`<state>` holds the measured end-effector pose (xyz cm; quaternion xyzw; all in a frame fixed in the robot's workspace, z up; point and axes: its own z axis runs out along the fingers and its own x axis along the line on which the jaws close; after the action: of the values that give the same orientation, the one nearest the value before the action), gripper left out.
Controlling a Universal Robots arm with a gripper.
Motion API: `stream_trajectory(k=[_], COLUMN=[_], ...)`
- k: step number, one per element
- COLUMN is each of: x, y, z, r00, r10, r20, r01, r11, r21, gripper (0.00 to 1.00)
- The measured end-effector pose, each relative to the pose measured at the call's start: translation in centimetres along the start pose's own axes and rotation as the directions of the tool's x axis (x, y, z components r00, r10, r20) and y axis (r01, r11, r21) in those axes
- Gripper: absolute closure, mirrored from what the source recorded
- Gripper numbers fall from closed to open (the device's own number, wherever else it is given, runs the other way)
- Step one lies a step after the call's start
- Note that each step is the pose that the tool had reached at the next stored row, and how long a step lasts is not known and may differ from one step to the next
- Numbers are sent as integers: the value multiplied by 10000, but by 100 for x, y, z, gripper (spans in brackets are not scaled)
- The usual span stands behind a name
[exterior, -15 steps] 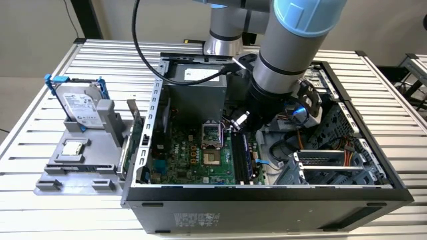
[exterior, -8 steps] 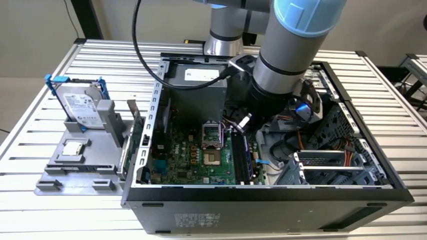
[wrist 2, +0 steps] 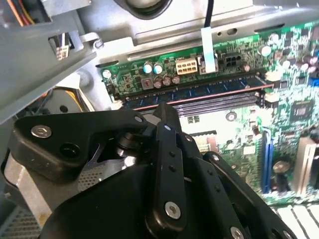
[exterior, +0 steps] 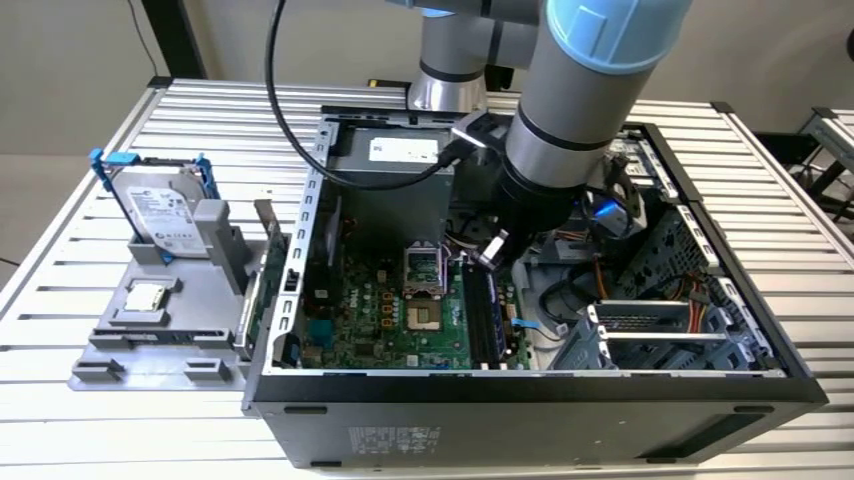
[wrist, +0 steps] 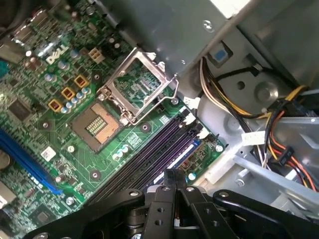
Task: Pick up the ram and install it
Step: 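Press down the ram until it locks into place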
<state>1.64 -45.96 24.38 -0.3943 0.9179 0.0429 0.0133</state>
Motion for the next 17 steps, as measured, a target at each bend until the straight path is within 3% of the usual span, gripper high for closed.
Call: stream_trajectory(k=[4, 8, 12, 17], x=[0, 0, 0, 0], y=[0, 0, 0, 0], z=[0, 0, 0, 1], r00=[9975, 9905, 9781, 9558], r10=[-706, -1375, -2081, -2939], r20=[-38, -46, -60, -78], r01=[706, 1374, 2081, 2938], r11=[9975, 9905, 9781, 9558], r21=[-31, -31, -38, -56], gripper=[100, 100, 100, 100])
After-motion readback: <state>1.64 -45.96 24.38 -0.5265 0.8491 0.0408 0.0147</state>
